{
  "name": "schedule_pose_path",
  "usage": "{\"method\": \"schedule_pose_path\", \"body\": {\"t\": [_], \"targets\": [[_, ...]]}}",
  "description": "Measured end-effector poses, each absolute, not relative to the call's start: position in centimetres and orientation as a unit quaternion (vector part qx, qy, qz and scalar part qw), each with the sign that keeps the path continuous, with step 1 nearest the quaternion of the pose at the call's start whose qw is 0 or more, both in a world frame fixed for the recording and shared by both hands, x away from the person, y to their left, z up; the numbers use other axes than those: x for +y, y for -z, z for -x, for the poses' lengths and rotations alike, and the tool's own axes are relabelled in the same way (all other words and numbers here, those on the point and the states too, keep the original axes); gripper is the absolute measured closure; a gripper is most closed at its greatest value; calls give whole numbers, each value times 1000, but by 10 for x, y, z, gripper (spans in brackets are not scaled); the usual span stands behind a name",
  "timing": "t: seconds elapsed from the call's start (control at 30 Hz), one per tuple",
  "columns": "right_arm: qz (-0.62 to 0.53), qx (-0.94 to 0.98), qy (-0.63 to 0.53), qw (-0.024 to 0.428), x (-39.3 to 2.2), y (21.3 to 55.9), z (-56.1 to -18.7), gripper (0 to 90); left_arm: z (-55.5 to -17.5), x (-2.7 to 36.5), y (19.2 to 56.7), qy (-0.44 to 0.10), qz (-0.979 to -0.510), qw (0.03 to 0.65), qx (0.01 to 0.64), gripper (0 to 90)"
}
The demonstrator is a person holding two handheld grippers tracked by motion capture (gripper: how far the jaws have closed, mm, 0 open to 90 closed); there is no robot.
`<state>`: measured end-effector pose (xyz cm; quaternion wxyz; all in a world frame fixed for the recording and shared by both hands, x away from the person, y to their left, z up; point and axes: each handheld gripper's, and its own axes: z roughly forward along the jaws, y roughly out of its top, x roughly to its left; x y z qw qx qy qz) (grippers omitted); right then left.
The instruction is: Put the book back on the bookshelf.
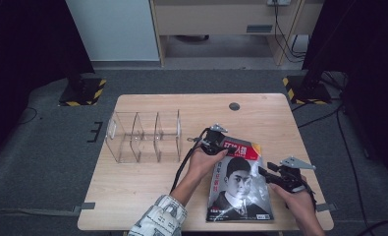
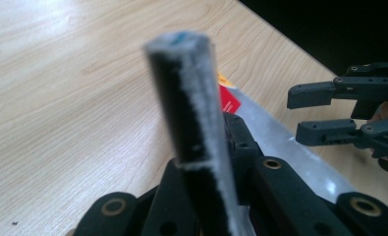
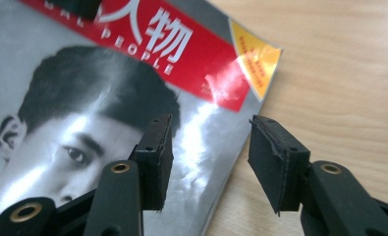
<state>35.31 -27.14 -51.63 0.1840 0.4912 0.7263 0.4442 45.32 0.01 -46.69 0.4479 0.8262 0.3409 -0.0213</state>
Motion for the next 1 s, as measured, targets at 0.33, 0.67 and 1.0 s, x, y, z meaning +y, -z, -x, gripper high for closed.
{"method": "schedule_pose_path", "body": {"t": [0.33, 0.67, 1.0], "targets": [[-519, 705, -432, 217, -286, 514, -354, 485, -450, 3, 454, 9, -823, 458, 336, 863], [-536, 709, -400, 226, -289, 519, -355, 454, -446, 6, 436, -10, -818, 472, 329, 865], [-533, 716, -390, 227, -286, 522, -356, 438, -442, 11, 424, -18, -813, 484, 325, 865]]}}
